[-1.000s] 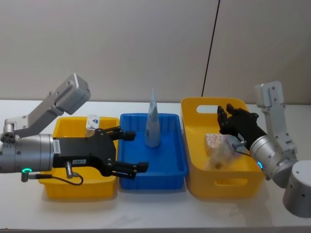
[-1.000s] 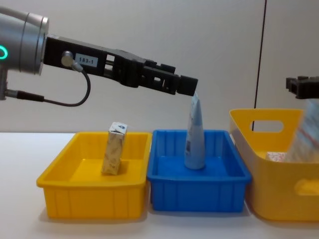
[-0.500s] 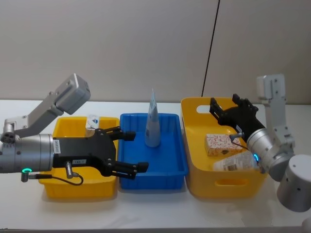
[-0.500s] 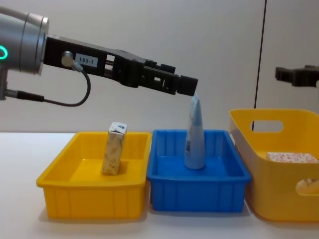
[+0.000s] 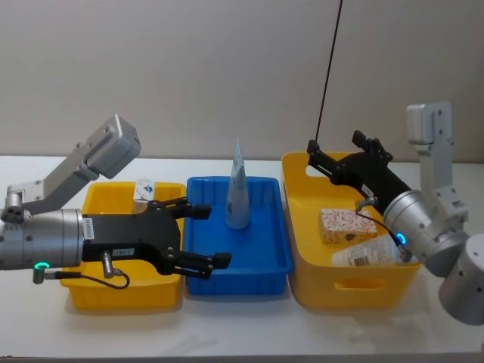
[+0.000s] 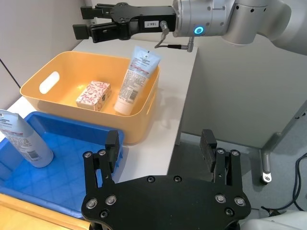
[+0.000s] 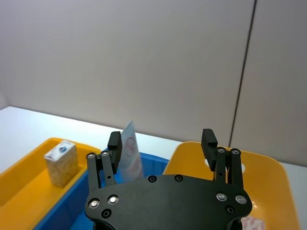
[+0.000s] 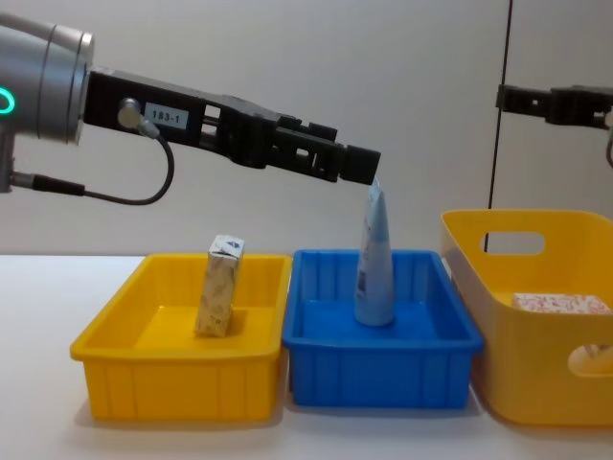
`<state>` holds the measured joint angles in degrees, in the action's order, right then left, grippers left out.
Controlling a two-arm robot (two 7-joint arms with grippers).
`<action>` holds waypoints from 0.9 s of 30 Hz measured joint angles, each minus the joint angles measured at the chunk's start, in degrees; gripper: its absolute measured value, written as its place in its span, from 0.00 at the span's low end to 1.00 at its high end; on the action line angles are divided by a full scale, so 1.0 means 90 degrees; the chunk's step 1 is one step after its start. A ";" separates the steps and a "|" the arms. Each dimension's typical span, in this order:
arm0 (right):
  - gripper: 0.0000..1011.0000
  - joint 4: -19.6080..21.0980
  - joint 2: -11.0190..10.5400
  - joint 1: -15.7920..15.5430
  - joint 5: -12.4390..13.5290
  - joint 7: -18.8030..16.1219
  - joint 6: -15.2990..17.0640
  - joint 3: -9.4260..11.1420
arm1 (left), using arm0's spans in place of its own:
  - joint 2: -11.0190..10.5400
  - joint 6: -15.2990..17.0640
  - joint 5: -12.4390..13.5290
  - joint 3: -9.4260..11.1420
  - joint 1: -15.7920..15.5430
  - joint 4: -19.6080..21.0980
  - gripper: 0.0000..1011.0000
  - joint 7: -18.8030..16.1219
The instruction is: Bimanual collaborative sorting of washing and personal care products
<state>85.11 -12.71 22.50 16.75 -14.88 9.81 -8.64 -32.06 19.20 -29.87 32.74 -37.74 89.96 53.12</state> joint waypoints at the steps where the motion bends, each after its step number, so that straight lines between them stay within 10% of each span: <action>1: 0.99 0.0020 -0.0028 -0.0013 0.0030 -0.0057 -0.0005 0.0001 | 0.0000 0.0000 0.0000 0.0000 0.0000 0.0000 0.99 0.0000; 27: 0.99 0.0159 -0.0999 -0.0422 0.0561 -0.1919 -0.0684 -0.0104 | 0.0000 0.0000 0.0000 0.0000 0.0000 0.0000 0.99 0.0000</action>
<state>86.55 -21.70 18.71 21.80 -32.15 3.65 -9.58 -32.06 19.20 -29.87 32.73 -37.74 89.95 53.12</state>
